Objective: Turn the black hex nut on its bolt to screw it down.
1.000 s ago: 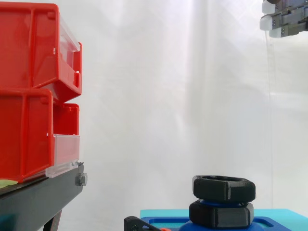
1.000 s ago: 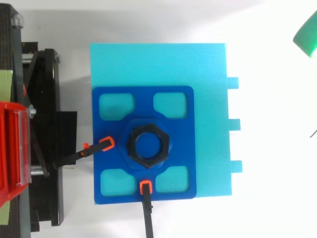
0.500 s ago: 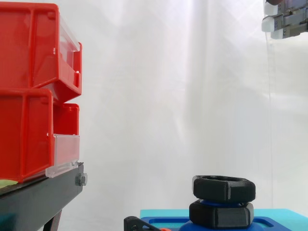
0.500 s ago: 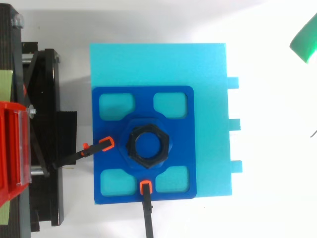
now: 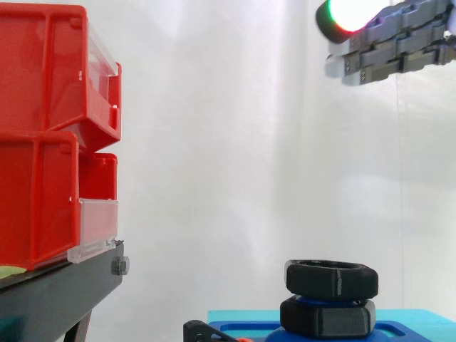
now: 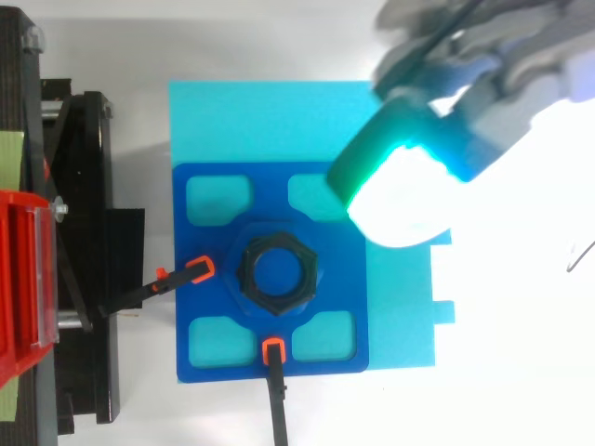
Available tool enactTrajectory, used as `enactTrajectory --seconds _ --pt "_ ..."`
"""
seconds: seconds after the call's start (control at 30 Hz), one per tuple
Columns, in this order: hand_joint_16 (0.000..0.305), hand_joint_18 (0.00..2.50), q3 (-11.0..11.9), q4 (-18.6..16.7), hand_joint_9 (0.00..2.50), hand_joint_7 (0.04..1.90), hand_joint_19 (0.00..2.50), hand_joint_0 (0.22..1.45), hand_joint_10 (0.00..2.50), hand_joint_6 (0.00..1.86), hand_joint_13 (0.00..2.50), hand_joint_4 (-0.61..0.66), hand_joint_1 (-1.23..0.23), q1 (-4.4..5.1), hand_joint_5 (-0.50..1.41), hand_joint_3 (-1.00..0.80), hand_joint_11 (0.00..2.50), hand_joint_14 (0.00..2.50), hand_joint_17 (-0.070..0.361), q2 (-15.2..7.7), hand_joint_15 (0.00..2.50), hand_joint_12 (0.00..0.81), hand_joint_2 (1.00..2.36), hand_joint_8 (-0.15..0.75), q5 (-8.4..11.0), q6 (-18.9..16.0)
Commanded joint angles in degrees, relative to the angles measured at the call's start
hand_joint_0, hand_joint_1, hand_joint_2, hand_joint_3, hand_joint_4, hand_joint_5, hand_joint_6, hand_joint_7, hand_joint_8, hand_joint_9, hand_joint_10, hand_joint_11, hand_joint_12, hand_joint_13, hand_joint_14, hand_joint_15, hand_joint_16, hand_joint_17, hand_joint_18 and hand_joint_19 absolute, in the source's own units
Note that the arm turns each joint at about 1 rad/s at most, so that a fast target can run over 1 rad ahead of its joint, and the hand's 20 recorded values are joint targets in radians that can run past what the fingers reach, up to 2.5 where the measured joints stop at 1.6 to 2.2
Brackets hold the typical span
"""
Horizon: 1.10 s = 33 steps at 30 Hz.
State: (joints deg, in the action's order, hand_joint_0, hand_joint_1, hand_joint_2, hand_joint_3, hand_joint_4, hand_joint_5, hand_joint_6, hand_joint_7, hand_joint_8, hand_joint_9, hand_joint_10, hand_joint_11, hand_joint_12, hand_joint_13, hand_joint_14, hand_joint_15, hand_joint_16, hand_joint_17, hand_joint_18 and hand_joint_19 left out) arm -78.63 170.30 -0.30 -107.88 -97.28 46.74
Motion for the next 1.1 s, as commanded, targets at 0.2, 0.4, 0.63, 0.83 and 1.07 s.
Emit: enactTrajectory --seconds 0.2,0.4,0.63,0.83,1.07 --pt "0.06 0.21 1.6 -2.0 0.42 0.6 0.16 0.44 0.0 0.5 0.32 0.17 -0.49 2.41 -0.2 -0.5 0.0 0.0 0.136 -3.7 0.0 0.344 1.0 0.234 2.01 9.8" --pt "0.06 0.21 1.6 -5.0 0.43 0.62 0.17 0.44 0.0 0.5 0.32 0.17 -0.49 3.82 -0.2 -0.5 0.0 0.0 0.135 -5.4 0.0 0.344 1.0 0.235 3.24 17.5" --pt "0.06 0.22 1.6 -6.3 0.43 0.64 0.18 0.44 0.0 0.5 0.32 0.18 -0.48 4.96 -0.19 -0.5 0.0 0.0 0.134 -6.9 0.0 0.343 1.0 0.237 4.47 22.9" --pt "0.059 0.22 3.0 -6.6 0.44 0.67 0.17 0.44 0.0 0.5 0.32 0.19 -0.48 6.37 -0.18 -0.5 0.0 0.0 0.134 -9.5 0.0 0.342 1.0 0.239 4.99 26.0" --pt "0.059 0.22 4.3 -7.1 0.45 0.71 0.18 0.45 0.0 0.5 0.33 0.2 -0.48 7.25 -0.17 -0.5 0.0 0.0 0.133 -12.4 0.0 0.342 1.0 0.238 5.35 30.2"
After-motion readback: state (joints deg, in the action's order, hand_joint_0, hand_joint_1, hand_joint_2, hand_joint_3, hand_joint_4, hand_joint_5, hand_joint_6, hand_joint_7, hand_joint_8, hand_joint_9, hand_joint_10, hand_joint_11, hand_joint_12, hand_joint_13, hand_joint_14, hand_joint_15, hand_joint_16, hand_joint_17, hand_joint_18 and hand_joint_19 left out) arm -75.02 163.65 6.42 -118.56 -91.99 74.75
